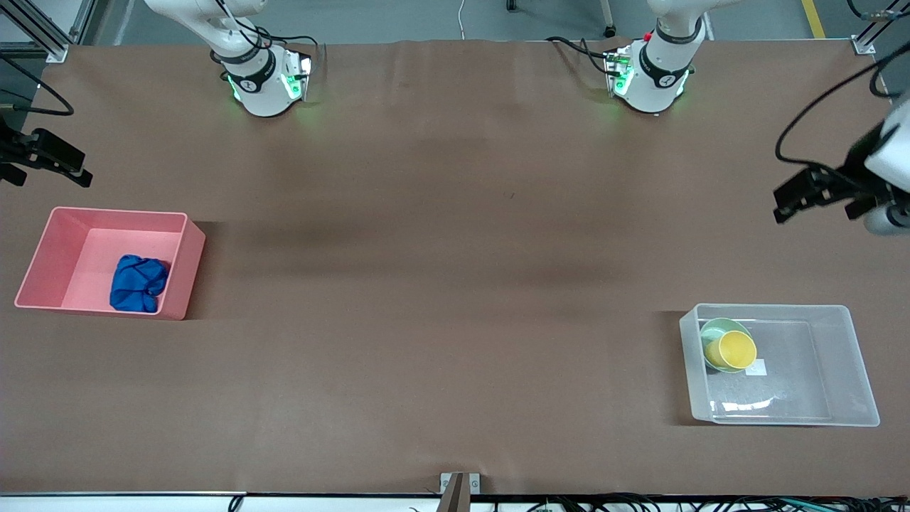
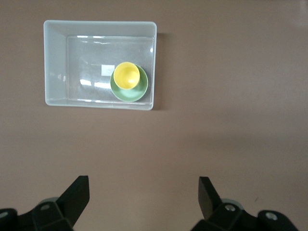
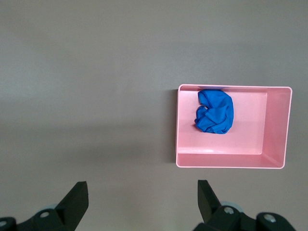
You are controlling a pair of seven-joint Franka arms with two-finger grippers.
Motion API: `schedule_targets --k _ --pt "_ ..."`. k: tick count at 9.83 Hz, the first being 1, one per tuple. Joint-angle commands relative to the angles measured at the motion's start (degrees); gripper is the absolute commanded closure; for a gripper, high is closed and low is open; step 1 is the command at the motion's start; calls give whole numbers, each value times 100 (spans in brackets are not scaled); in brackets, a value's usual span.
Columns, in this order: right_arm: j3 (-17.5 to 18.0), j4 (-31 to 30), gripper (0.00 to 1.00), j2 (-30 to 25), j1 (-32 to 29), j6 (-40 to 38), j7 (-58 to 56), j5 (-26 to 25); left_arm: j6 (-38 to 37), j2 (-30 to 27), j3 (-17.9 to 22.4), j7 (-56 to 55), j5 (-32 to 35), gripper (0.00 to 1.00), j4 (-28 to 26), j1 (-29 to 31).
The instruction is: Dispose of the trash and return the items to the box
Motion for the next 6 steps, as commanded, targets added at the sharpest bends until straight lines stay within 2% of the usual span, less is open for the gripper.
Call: schedule_targets --k 1,2,6 --pt "17 -38 0 -46 -6 35 67 -64 28 -737 960 147 -380 0 -1038 -700" --pt "17 -29 0 -46 -6 27 59 -64 20 -844 955 129 -381 0 -1163 -719" --pt "17 -3 0 -46 -15 27 41 -64 -288 -784 937 137 -390 0 -929 -667"
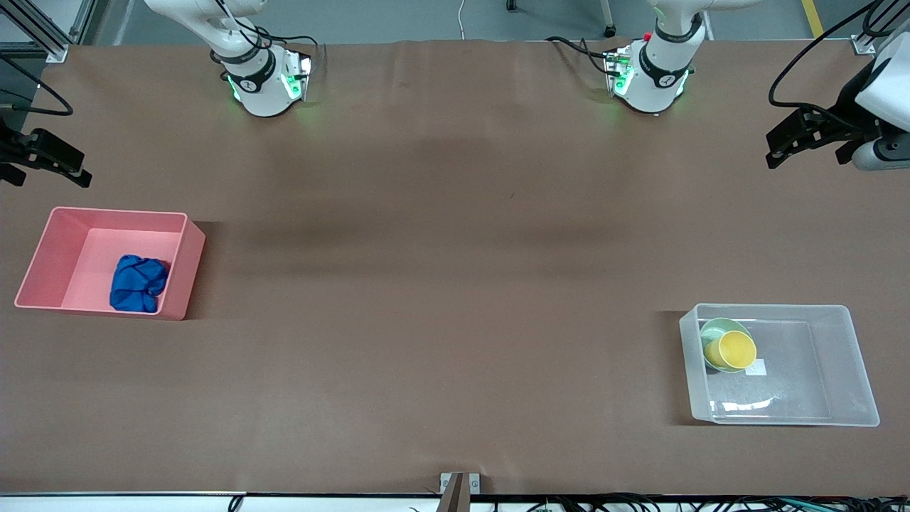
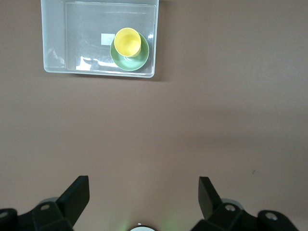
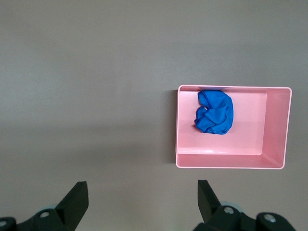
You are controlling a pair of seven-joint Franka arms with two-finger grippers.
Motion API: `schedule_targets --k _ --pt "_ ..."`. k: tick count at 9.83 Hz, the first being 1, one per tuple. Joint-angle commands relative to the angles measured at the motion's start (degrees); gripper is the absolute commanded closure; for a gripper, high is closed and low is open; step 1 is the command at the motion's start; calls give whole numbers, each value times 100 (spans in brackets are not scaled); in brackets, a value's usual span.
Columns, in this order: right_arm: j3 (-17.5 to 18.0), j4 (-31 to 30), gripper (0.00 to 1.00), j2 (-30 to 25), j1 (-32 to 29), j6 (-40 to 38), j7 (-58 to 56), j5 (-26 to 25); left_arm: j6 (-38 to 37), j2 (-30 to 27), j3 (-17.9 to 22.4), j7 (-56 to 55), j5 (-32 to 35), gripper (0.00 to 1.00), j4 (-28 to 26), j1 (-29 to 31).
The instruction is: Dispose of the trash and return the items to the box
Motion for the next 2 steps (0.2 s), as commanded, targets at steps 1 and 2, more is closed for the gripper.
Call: schedule_targets --k 1,2 --pt "20 -16 0 -45 -14 16 41 -64 -73 110 59 79 -98 0 102 4" --pt "20 -16 0 -19 -14 16 41 -64 -90 120 68 71 -98 0 121 -13"
